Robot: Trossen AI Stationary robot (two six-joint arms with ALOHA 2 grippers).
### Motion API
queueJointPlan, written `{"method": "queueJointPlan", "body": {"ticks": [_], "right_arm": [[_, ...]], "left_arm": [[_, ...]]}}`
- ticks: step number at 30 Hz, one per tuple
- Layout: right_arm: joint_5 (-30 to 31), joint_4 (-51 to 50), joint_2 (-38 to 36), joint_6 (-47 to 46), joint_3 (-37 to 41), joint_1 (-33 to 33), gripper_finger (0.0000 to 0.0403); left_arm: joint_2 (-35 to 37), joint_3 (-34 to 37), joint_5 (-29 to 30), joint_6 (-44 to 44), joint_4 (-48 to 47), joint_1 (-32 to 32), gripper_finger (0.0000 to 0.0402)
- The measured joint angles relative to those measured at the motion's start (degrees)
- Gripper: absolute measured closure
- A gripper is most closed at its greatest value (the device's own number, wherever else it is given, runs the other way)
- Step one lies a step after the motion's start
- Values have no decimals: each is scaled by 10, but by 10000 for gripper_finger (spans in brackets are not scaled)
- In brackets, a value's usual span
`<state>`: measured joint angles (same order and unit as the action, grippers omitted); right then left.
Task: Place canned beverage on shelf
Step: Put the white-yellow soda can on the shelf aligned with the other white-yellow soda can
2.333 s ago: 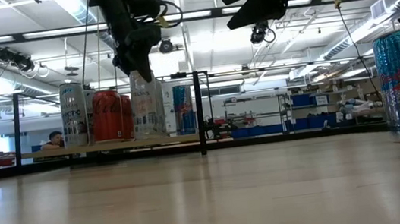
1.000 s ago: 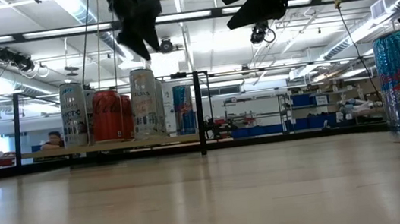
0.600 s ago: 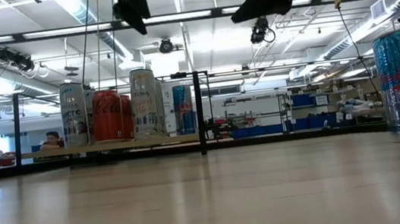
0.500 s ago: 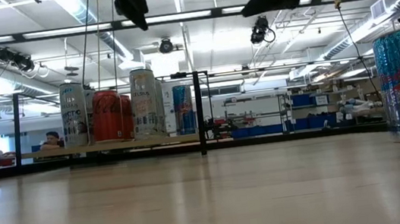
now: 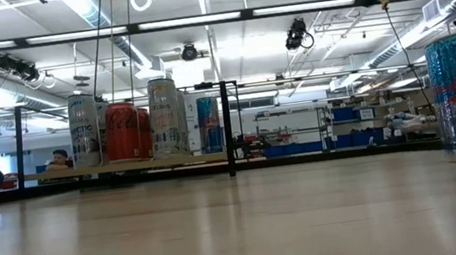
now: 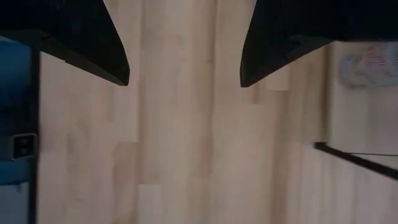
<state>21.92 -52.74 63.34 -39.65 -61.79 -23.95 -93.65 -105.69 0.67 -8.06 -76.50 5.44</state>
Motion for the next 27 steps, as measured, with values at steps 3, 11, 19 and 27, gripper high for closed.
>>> {"method": "queueJointPlan", "body": {"ticks": [3, 11, 19, 27], "right_arm": [[-22, -80, -19, -56, 0, 0, 46], [-85, -199, -36, -172, 2, -9, 46], [-96, -192, -20, -223, 49, -34, 46], [-105, -160, 25, -223, 67, -38, 46]], "left_arm": [[0, 0, 0, -11, 2, 30, 95], [-1, 0, 2, -37, 39, 80, 95], [-1, 0, 1, -48, 39, 97, 95], [-1, 0, 1, -38, 38, 97, 95]]}}
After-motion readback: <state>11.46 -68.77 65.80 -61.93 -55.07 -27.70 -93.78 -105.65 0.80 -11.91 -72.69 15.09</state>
